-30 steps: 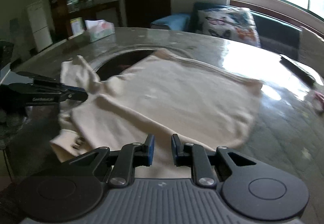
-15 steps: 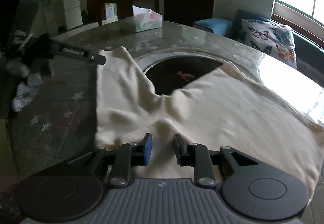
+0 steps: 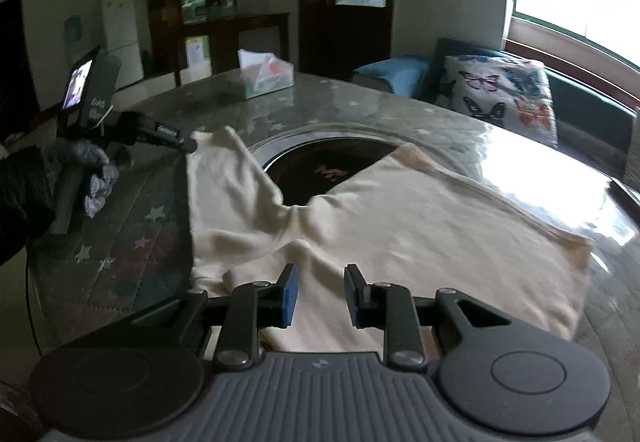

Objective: Fold clothes
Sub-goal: 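Move the left gripper to the other sleeve of the sweatshirt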

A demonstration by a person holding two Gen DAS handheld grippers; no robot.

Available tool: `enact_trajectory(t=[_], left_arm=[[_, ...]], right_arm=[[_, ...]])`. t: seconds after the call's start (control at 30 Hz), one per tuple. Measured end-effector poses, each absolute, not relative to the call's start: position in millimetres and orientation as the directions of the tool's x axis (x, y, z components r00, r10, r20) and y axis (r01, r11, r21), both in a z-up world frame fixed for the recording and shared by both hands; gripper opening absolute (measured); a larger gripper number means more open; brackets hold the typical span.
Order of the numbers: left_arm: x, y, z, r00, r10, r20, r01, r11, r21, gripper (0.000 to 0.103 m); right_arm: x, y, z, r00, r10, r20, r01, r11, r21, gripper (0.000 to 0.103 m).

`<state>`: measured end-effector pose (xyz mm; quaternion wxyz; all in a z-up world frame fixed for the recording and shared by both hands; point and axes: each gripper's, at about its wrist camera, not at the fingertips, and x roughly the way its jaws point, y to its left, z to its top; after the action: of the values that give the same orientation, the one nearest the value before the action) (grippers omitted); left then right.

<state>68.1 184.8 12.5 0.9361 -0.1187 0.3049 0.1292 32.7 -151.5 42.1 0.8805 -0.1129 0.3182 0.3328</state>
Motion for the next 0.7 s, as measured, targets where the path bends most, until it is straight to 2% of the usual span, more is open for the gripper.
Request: enact_trajectory(t=[0.2, 0.47, 0.7], left_arm=[[52.9, 131.3, 55.3, 0.854, 0.055, -0.517, -0.148, 0.979, -0.141, 0.004], [28.9, 20.4, 99.1, 0.877, -0.221, -0.427, 0.181, 0.975, -0.133, 0.004], [15.0, -66.3, 87.3, 0.768, -0.43, -0.475, 0.418, 0.898, -0.137, 0.004]], right_arm=[[30.6, -187.7, 40.5, 0.621, 0.484, -0.616, -0.572, 0.818, 0.065, 0.025], [23.9, -240.8, 35.9, 0.68, 0.43, -0.593, -0.452, 0.884, 0.122, 0.025], [19.5, -280.3, 28.6, 0.713, 0.388, -0.583, -0.354, 0.918, 0.178, 0.025]])
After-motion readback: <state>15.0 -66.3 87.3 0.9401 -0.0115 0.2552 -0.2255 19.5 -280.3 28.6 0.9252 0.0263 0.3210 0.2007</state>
